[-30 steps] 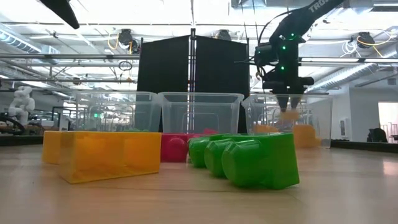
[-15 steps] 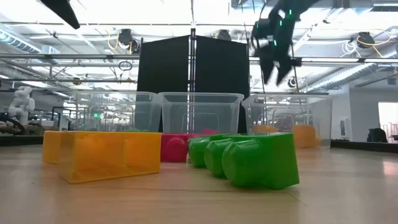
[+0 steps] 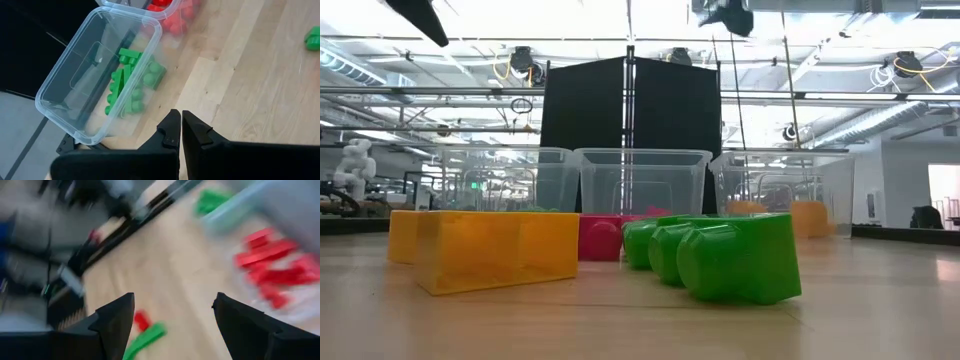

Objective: Sort blocks
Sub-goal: Put the yellow game piece with 1 stud into the right transparent bin

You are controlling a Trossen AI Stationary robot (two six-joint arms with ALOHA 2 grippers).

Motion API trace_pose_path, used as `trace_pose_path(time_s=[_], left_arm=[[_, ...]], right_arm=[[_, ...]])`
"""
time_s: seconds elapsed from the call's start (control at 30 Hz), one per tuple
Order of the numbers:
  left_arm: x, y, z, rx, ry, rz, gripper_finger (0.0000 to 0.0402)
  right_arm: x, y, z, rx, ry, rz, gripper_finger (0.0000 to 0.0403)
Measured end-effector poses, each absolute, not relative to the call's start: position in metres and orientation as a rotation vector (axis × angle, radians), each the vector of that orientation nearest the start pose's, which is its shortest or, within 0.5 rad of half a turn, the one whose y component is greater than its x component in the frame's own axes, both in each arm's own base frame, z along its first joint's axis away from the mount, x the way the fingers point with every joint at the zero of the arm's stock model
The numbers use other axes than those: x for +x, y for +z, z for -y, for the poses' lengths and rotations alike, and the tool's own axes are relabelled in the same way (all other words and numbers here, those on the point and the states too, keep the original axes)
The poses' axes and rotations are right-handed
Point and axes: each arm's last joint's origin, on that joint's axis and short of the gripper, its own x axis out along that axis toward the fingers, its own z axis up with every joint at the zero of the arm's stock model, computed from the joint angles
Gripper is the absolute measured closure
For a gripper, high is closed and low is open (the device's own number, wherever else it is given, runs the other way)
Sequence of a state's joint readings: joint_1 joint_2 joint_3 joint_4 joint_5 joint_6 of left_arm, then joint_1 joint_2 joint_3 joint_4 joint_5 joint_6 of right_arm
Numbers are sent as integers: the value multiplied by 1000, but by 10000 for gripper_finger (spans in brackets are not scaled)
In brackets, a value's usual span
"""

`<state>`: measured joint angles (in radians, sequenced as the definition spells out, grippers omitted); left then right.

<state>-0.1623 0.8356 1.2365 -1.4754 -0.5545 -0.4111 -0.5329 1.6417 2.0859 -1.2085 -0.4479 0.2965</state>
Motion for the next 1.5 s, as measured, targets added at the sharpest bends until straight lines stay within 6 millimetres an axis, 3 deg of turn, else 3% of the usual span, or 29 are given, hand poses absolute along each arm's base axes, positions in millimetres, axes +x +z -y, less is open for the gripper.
trace_pose_path(time_s=[0.13,0.27,0.47,0.63,0.8,1.17,1.37,1.5], left_arm=[[90,369,-1,7,550,-913,402],[90,369,-1,8,549,-913,402],[90,369,-1,16,546,-915,402],[90,369,-1,18,548,-914,402],[90,369,-1,64,525,-927,402],[90,369,-1,-22,568,-902,402],[91,369,-1,-76,594,-887,402],[91,369,0,-114,606,-878,402]], right_arm=[[294,449,84,610,-57,-776,140],[315,418,22,593,-25,-926,140],[329,359,-64,654,23,-1070,140],[335,320,-118,768,75,-997,140],[332,288,-155,739,107,-1066,140],[325,205,-214,136,381,-1303,140],[322,164,-230,83,371,-1435,140],[323,156,-244,108,414,-1408,140]])
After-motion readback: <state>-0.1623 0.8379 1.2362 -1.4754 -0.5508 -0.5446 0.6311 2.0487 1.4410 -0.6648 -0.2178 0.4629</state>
